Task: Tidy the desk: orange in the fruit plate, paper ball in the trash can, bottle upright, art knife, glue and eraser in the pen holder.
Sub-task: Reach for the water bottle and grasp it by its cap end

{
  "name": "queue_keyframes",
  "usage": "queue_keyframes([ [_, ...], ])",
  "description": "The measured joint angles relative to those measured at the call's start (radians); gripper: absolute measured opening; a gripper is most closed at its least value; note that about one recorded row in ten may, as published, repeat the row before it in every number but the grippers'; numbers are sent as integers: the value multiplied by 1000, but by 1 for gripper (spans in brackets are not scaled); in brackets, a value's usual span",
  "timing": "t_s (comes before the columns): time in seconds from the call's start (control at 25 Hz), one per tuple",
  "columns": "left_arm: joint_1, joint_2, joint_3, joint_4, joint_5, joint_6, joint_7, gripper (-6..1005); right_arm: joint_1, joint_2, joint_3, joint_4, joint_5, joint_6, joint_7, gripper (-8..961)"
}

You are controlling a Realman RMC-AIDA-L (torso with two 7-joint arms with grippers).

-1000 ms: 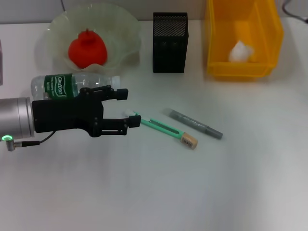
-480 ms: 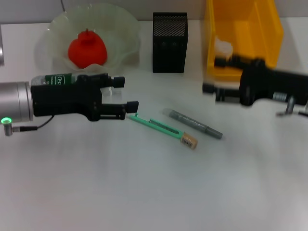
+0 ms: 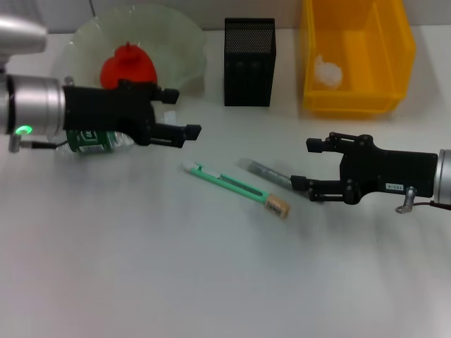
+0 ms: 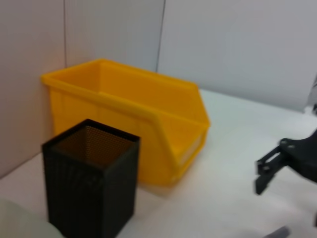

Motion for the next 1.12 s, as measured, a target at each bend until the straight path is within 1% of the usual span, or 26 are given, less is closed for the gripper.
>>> queue_keyframes([
  [0.04, -20, -11, 4, 25, 40, -26, -13, 815, 0, 0, 0, 0, -6, 1, 0, 798],
  [0.08, -20, -11, 4, 25, 40, -26, -13, 814, 0, 0, 0, 0, -6, 1, 0, 797],
  [0.16, -41, -28, 7, 58, 101, -53, -25, 812, 0, 0, 0, 0, -11, 5, -1, 796],
  [0.24, -61, -49, 8, 96, 184, -78, -35, 810, 0, 0, 0, 1, -14, 12, 0, 795],
  [0.36, -88, -66, 8, 134, 303, -96, -48, 807, 1, 0, 1, 1, -15, 13, 1, 794],
  [0.48, -105, -67, 10, 142, 351, -97, -49, 804, 1, -1, 2, 2, -16, 25, 3, 792],
  [0.56, -105, -67, 10, 142, 351, -97, -49, 802, 1, -1, 2, 2, -17, 35, 5, 791],
  [0.64, -115, -68, 33, 179, 430, -99, -58, 800, 1, -1, 2, 2, -18, 42, 8, 790],
  [0.68, -115, -68, 33, 179, 430, -99, -58, 799, 1, 0, 2, 2, -18, 45, 10, 789],
  [0.8, -120, -68, 103, 221, 489, -111, -93, 797, 4, 0, 2, 2, -19, 50, 18, 788],
  [0.84, -122, -69, 152, 244, 522, -123, -115, 796, 6, 0, 4, 2, -20, 50, 20, 787],
  [0.88, -122, -69, 152, 244, 522, -123, -115, 795, 6, 0, 4, 2, -20, 50, 20, 787],
  [1.0, -131, -69, 212, 265, 562, -140, -141, 792, 8, 0, 15, 1, -21, 50, 21, 785],
  [1.12, -141, -71, 241, 264, 581, -156, -144, 789, 9, 1, 27, 1, -21, 51, 21, 784],
])
